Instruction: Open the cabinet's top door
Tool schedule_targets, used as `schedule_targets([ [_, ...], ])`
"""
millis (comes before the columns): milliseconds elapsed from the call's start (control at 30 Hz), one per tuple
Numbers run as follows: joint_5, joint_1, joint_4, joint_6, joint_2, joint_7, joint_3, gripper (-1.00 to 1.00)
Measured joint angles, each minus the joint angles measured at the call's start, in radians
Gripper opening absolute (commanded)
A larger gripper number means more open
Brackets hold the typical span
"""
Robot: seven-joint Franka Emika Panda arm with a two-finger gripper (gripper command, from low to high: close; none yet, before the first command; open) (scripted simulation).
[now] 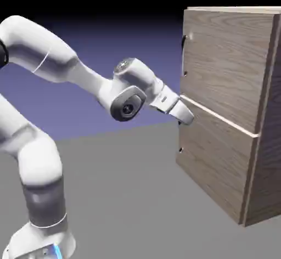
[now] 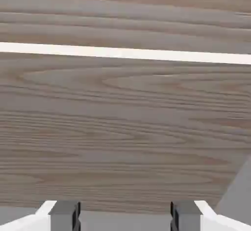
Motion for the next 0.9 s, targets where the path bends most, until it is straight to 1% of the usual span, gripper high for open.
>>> schedule_targets([
  [900,1.174,-0.596,0.391,0.018,-0.328,1.058,0.688,0.00],
])
